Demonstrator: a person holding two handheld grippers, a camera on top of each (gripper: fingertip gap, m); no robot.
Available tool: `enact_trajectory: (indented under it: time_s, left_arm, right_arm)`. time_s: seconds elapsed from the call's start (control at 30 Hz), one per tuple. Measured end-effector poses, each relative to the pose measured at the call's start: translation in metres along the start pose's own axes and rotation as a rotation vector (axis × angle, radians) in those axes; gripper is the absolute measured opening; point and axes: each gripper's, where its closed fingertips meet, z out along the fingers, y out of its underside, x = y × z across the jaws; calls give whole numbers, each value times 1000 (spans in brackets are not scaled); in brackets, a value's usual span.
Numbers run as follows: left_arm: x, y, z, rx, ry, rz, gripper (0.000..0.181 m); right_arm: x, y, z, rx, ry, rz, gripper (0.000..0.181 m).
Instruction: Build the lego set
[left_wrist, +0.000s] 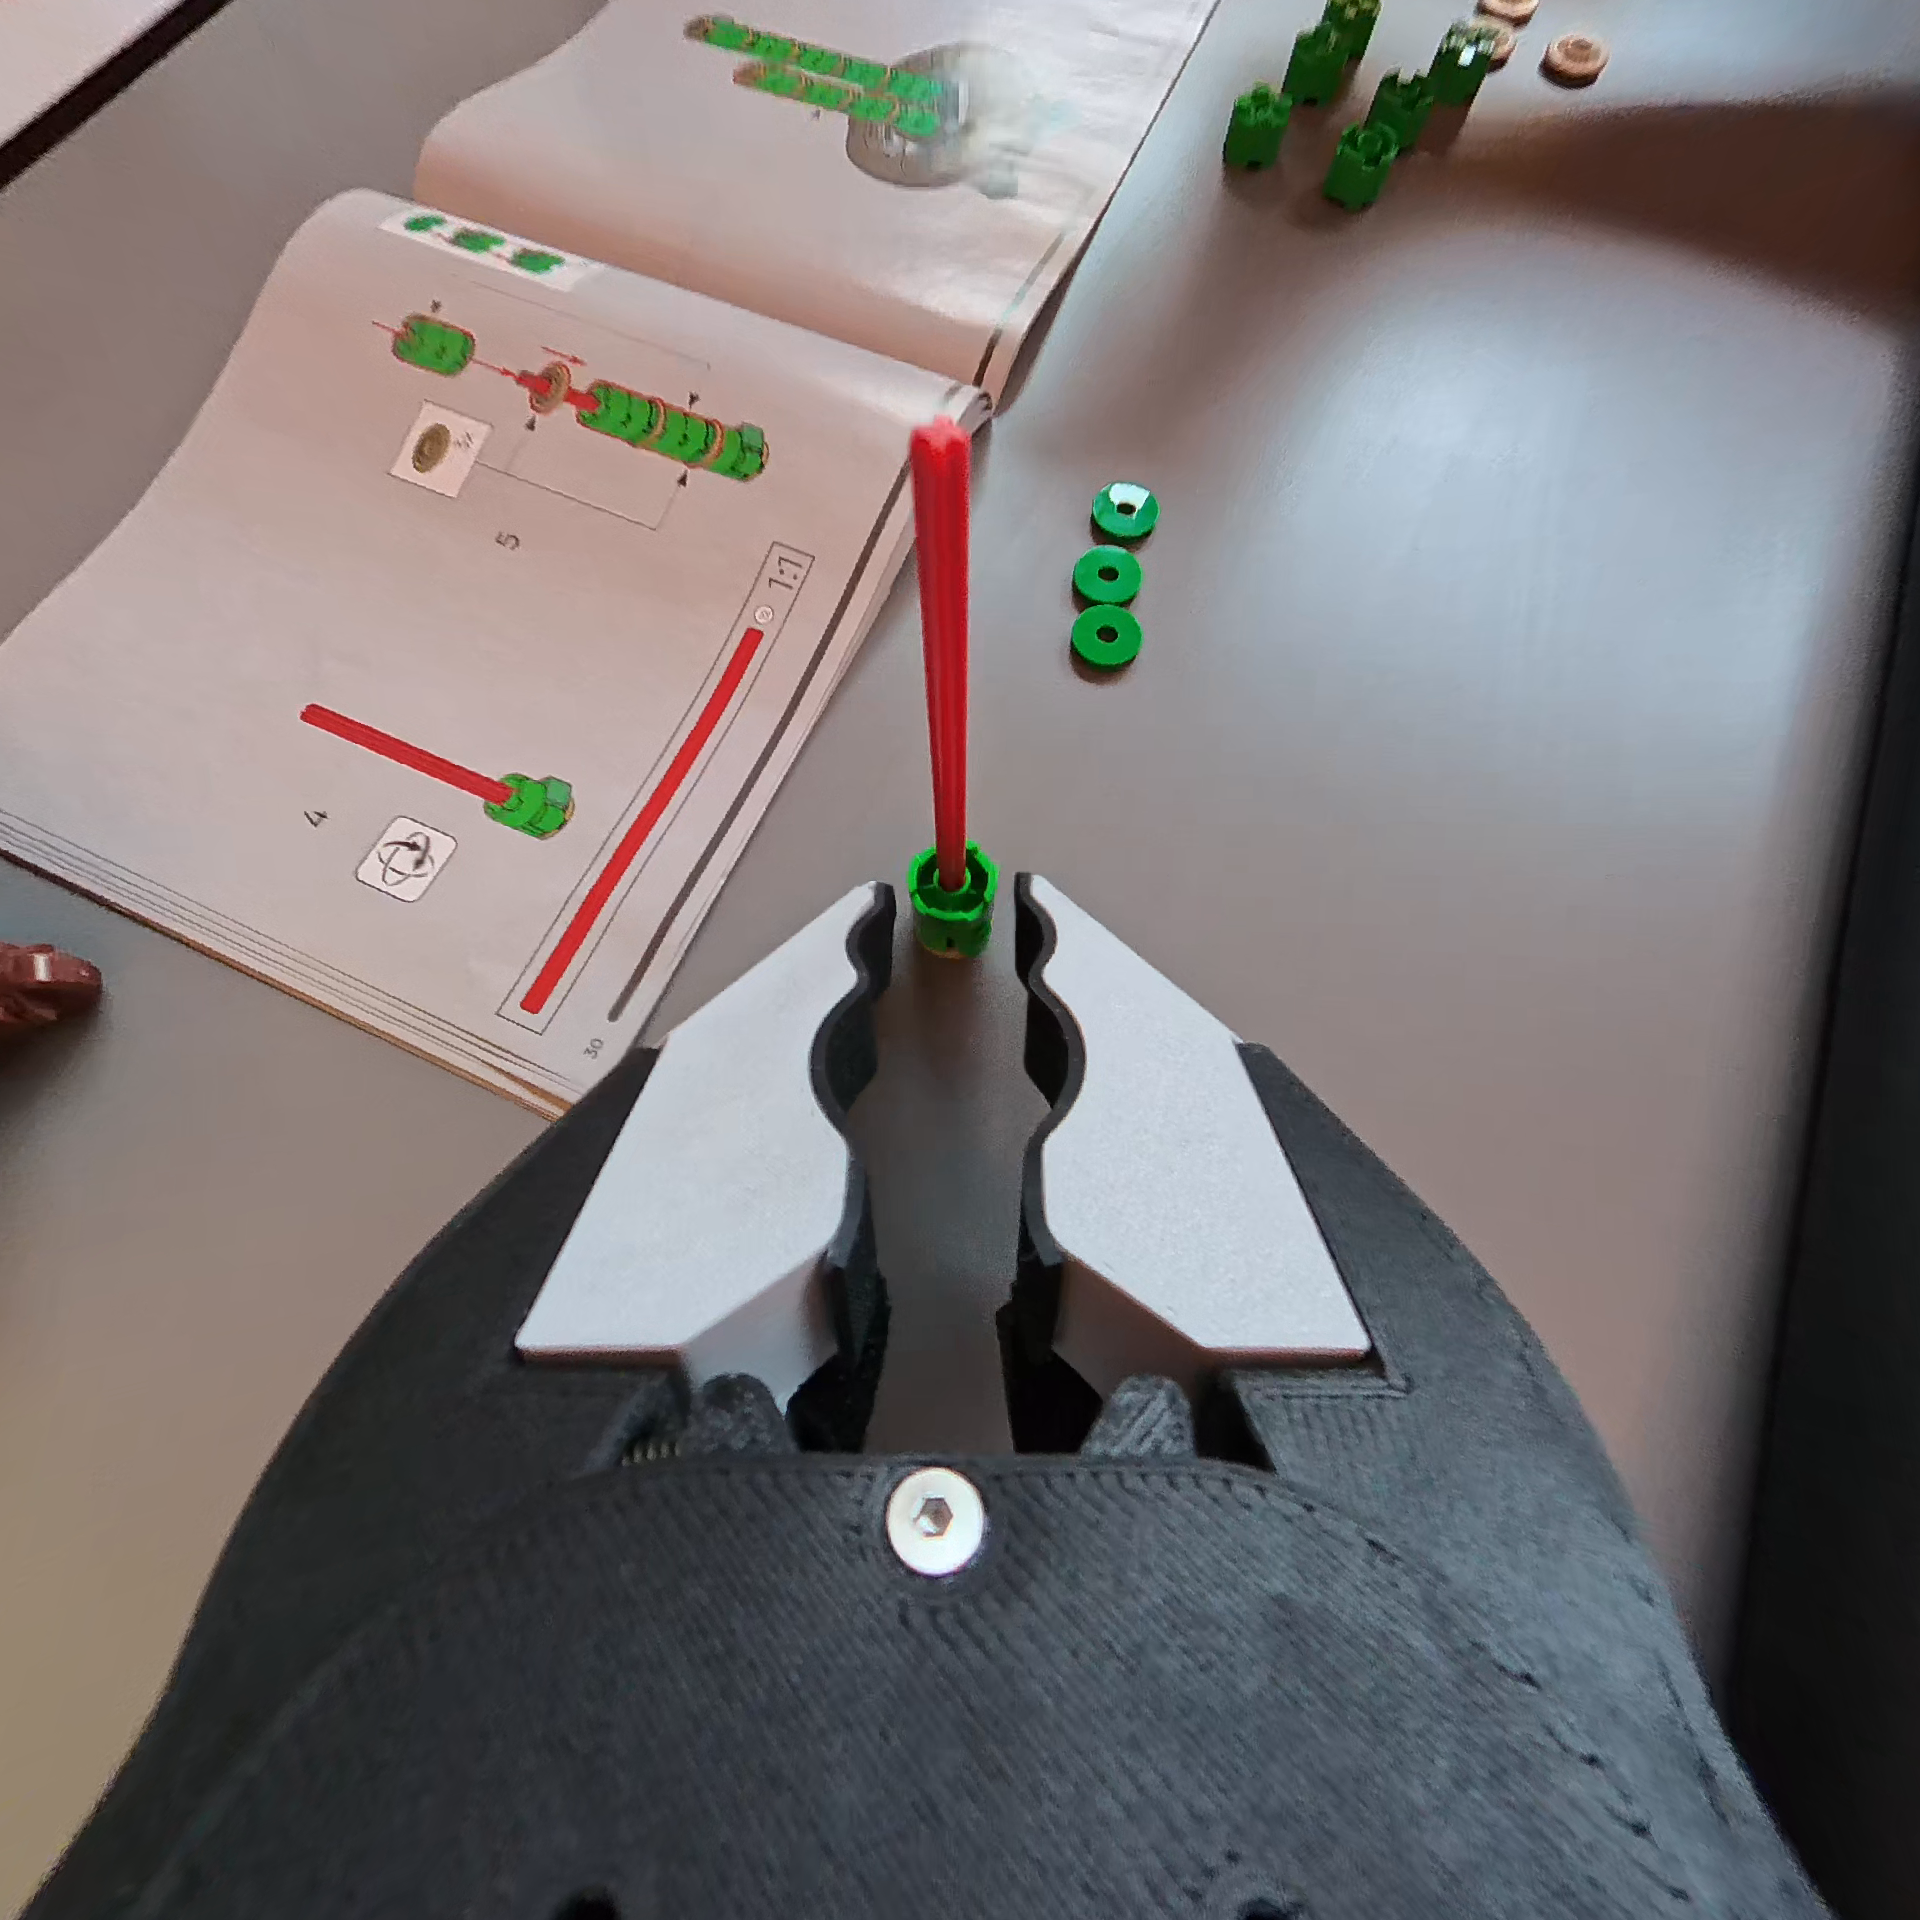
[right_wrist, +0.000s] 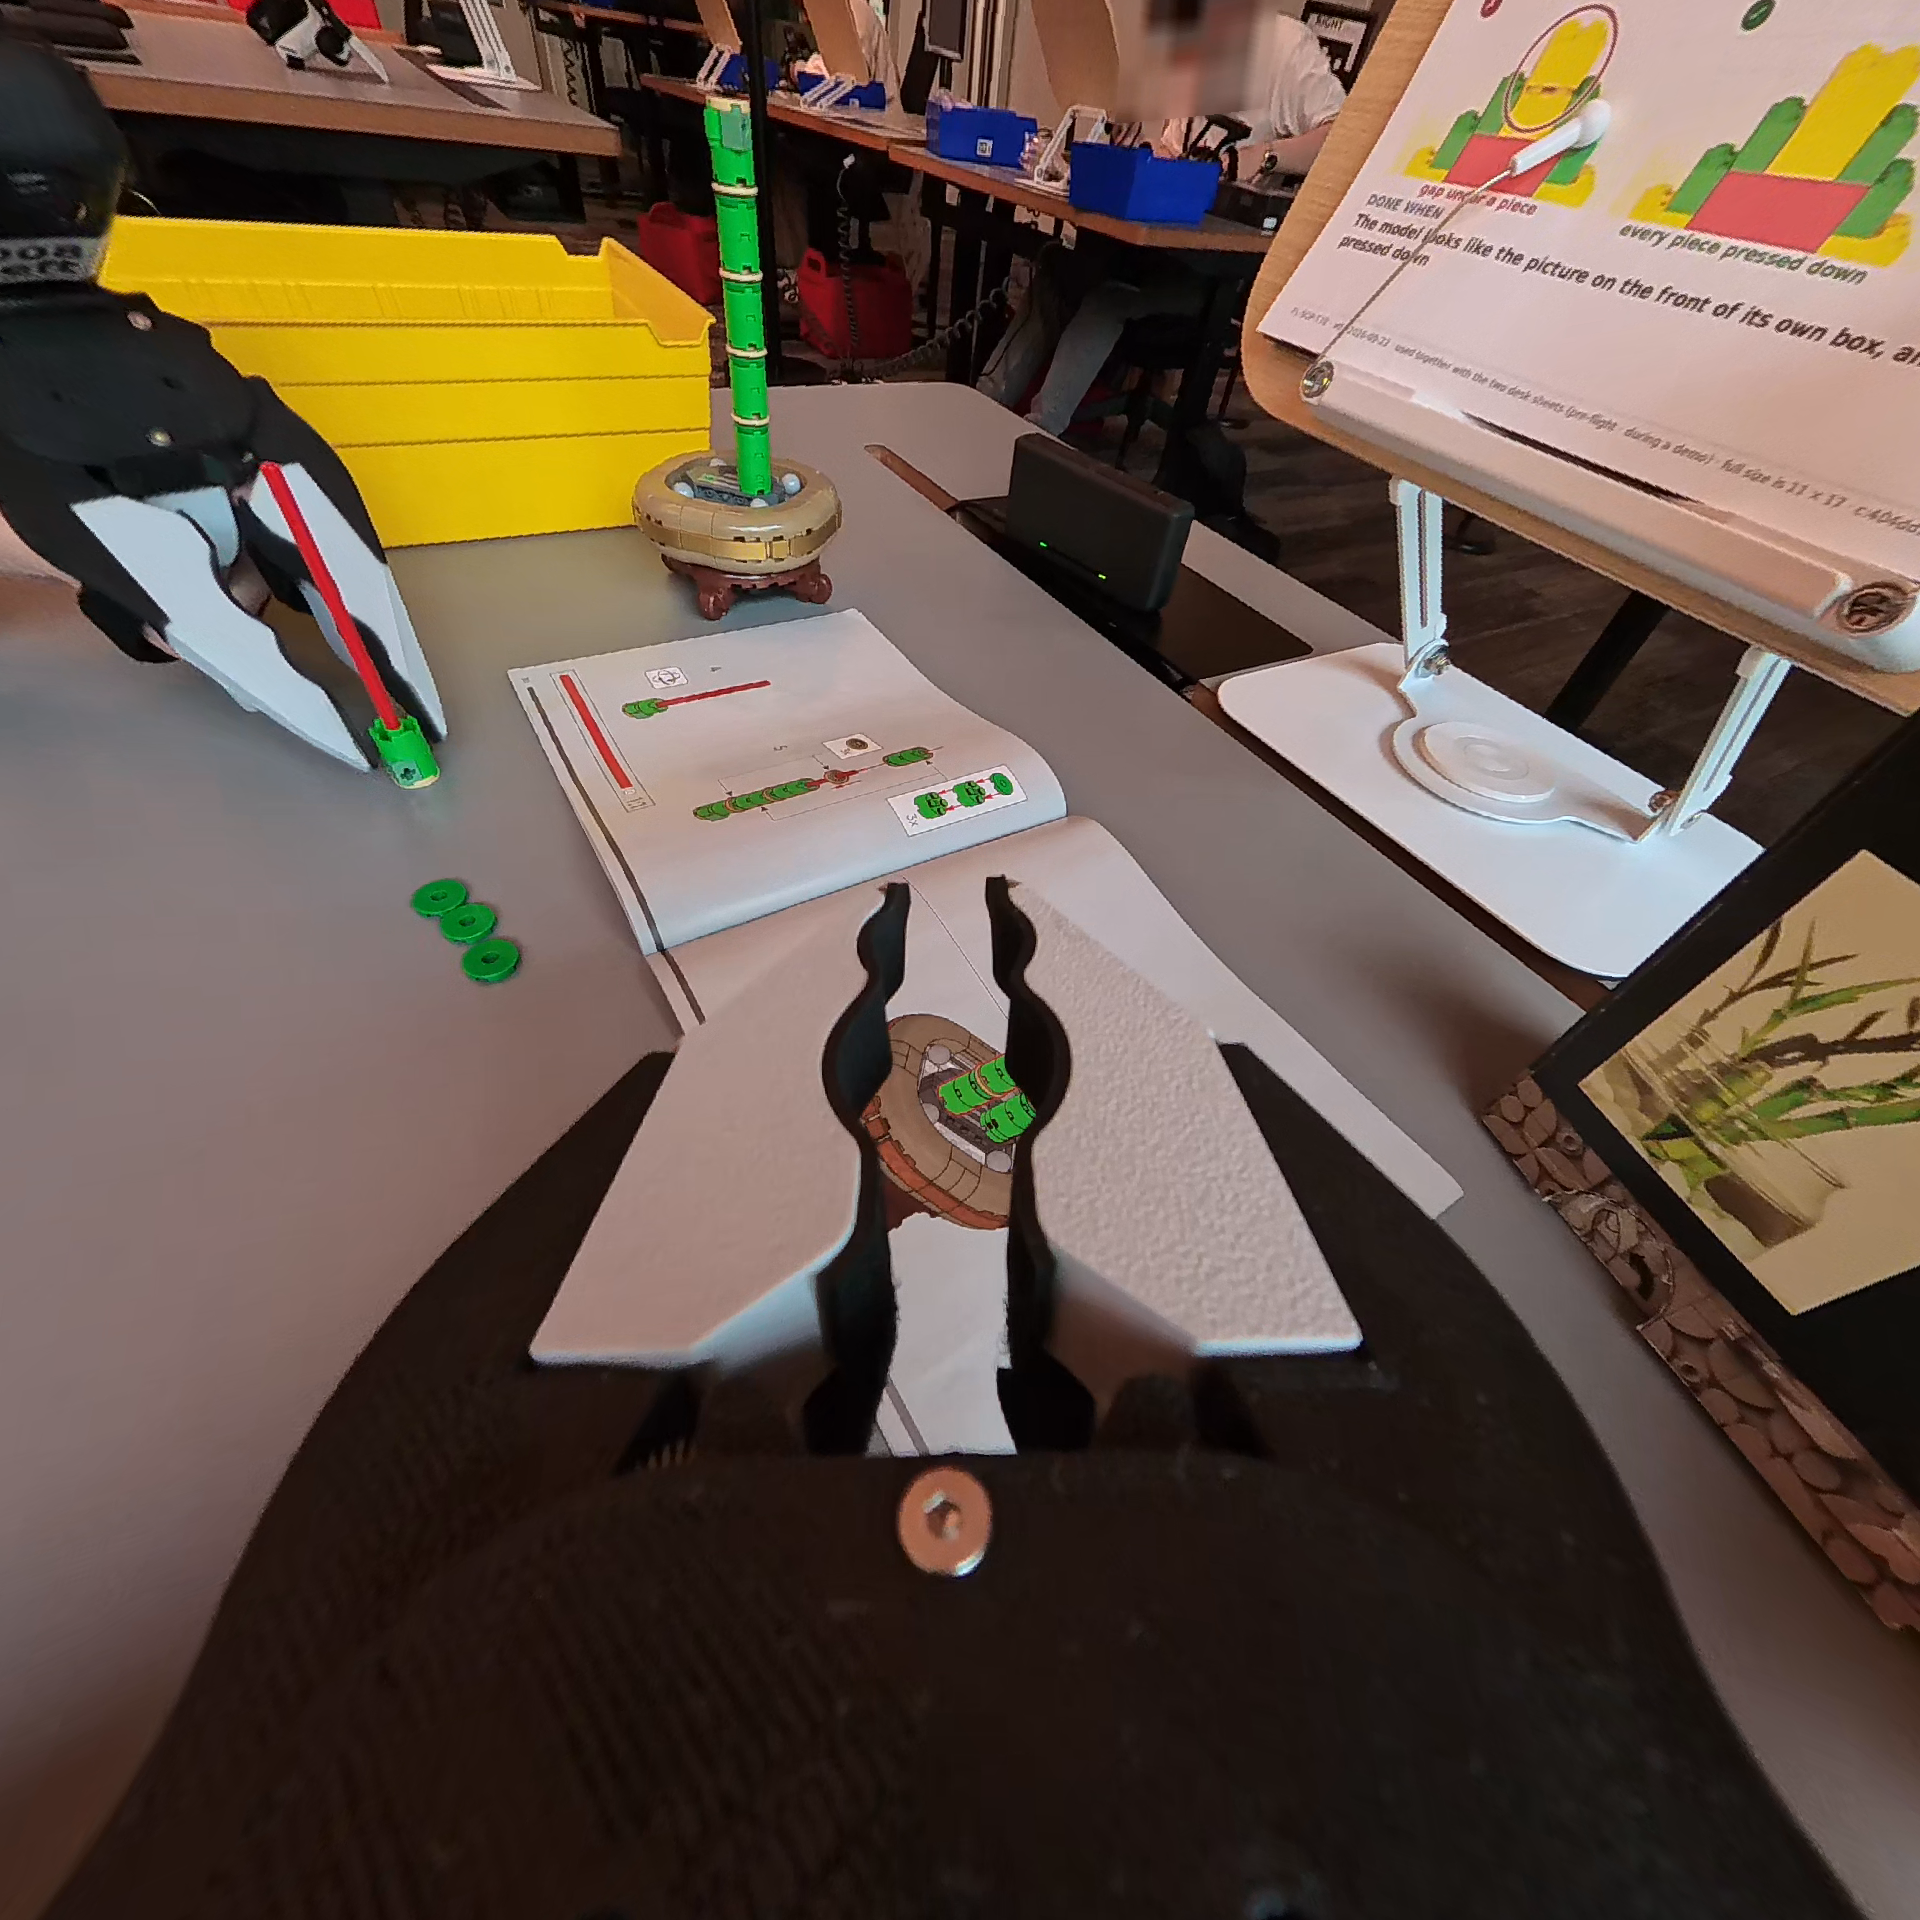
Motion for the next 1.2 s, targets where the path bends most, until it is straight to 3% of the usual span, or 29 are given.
enact_trajectory:
  time_s: [0.6,0.73,0.87,1.03,1.2]
  left_arm:
    - [1,-3,2,15,-2,0,15]
    - [0,-5,1,24,-2,-20,34]
    - [-6,-32,-26,202,-9,-74,41]
    - [-12,-58,-68,446,3,-122,35]
    - [29,-54,-39,306,96,80,35]
  right_arm:
    - [3,0,-7,-28,-2,-8,17]
    - [9,-1,-19,-25,2,17,17]
    - [13,-5,-26,0,-2,49,17]
    - [8,1,-23,-46,-30,45,17]
    - [-1,5,-17,-71,-61,42,17]
